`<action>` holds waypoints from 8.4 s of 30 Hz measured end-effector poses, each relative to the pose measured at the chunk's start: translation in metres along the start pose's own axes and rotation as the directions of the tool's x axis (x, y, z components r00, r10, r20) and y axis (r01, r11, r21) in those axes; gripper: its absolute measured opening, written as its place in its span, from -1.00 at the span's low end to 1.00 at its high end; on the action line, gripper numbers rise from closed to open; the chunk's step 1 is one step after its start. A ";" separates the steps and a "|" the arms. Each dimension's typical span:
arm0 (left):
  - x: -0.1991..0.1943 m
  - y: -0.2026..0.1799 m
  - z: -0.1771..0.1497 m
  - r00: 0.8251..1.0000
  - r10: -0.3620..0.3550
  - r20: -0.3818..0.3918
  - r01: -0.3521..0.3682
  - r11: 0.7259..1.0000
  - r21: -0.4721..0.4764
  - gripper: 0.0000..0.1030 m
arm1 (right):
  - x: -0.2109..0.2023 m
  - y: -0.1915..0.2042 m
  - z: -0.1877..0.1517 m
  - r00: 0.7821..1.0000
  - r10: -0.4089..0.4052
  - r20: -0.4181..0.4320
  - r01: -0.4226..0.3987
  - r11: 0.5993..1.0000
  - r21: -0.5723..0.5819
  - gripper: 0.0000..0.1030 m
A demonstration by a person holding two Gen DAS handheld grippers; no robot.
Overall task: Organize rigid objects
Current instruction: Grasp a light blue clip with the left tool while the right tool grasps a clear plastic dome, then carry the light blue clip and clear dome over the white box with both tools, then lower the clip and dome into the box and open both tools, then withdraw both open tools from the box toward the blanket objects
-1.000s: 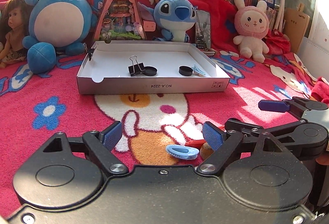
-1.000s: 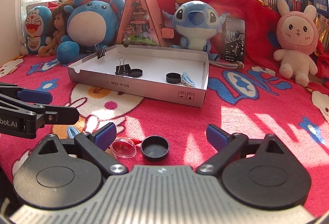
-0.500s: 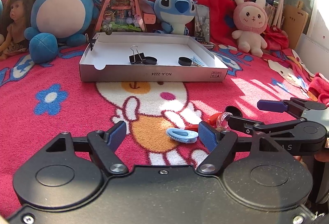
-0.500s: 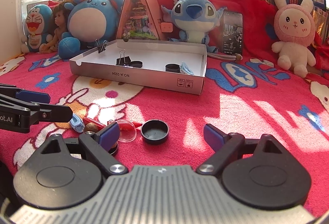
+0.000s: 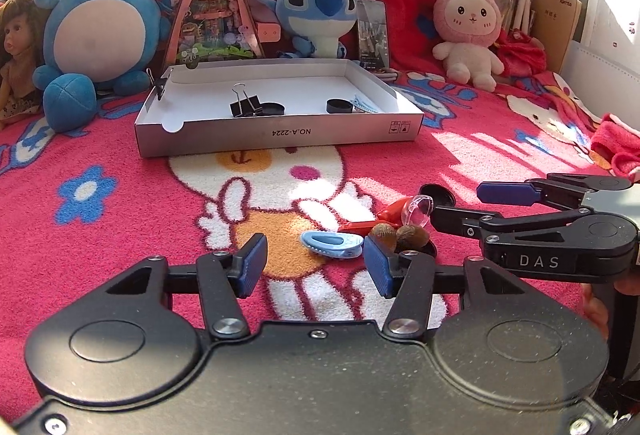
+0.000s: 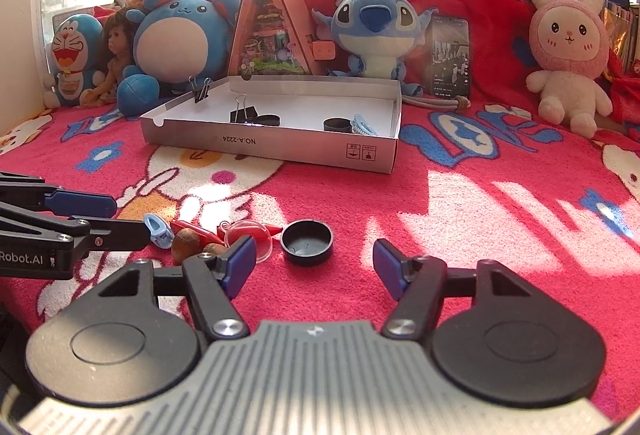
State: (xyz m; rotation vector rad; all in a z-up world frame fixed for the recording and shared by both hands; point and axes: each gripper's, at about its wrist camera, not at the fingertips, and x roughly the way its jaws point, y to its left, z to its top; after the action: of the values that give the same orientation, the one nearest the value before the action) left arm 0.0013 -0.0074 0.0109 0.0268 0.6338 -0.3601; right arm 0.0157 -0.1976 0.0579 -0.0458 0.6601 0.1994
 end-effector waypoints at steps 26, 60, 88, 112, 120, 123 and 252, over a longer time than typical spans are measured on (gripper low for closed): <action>0.018 -0.001 0.001 1.000 0.024 0.007 -0.024 1.000 -0.015 -0.32 | 0.011 0.011 0.007 0.990 0.140 -0.019 -0.135 0.977 0.164 0.05; 0.018 0.047 0.033 0.987 0.152 0.052 -0.142 0.978 -0.154 -0.32 | 0.022 0.034 0.023 1.000 0.018 -0.025 -0.018 1.000 0.013 -0.36; 0.065 0.083 0.117 0.987 0.152 0.056 -0.135 0.962 -0.236 -0.32 | 0.065 0.002 0.089 0.999 -0.004 0.054 -0.004 0.990 0.143 -0.36; 0.154 0.109 0.150 0.978 0.166 -0.129 -0.197 0.940 -0.279 -0.32 | 0.148 -0.022 0.131 0.994 0.066 -0.090 -0.040 0.964 0.263 -0.36; 0.166 0.115 0.150 0.975 0.163 -0.153 -0.206 0.922 -0.328 -0.32 | 0.167 -0.030 0.136 0.987 0.082 -0.137 -0.037 0.951 0.306 -0.36; 0.167 0.114 0.150 0.974 0.167 -0.151 -0.209 0.922 -0.325 -0.32 | 0.171 -0.029 0.136 0.986 0.082 -0.146 -0.034 0.951 0.308 -0.36; 0.020 0.023 0.026 0.995 -0.068 -0.075 0.061 0.994 -0.091 0.05 | 0.031 -0.032 0.028 0.999 -0.047 -0.019 0.048 0.998 0.035 0.92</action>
State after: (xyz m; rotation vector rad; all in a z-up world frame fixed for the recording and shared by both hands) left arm 0.0390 0.0044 0.0184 -0.0650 0.7291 -0.3939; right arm 0.0624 -0.2209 0.0603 -0.0295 0.6799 0.1418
